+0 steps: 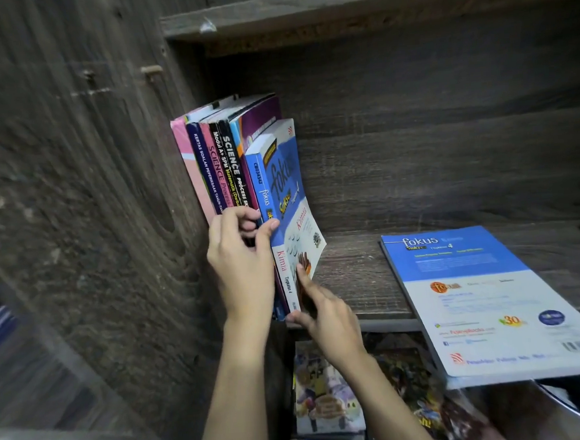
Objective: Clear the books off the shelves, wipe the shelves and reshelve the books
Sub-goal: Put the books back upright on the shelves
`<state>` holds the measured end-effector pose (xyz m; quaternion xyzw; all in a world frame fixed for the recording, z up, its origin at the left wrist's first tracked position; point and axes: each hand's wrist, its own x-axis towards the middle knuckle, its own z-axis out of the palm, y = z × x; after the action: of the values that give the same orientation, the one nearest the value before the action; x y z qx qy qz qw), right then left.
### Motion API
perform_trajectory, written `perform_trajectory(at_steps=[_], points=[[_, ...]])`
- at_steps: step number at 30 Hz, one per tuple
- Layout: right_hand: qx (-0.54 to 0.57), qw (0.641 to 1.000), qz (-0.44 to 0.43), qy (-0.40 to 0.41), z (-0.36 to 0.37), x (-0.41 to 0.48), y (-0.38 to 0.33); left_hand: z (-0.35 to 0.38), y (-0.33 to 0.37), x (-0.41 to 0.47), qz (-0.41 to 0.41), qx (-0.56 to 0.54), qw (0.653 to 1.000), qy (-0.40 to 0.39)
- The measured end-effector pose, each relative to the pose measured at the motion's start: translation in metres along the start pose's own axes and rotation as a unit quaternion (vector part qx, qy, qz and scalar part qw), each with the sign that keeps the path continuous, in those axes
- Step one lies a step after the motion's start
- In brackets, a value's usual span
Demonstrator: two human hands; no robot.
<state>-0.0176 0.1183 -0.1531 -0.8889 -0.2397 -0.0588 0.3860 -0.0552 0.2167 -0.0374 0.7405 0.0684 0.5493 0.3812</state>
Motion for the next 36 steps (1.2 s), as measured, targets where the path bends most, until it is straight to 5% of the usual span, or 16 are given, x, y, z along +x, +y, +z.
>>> perform_trajectory(at_steps=[31, 36], points=[[-0.037, 0.998, 0.013, 0.056, 0.013, 0.004, -0.004, 0.004, -0.001, -0.010, -0.014, 0.060, 0.998, 0.002], [0.018, 0.999, 0.008, -0.031, 0.003, 0.010, 0.001, 0.002, 0.001, -0.007, -0.022, 0.078, 0.997, -0.007]])
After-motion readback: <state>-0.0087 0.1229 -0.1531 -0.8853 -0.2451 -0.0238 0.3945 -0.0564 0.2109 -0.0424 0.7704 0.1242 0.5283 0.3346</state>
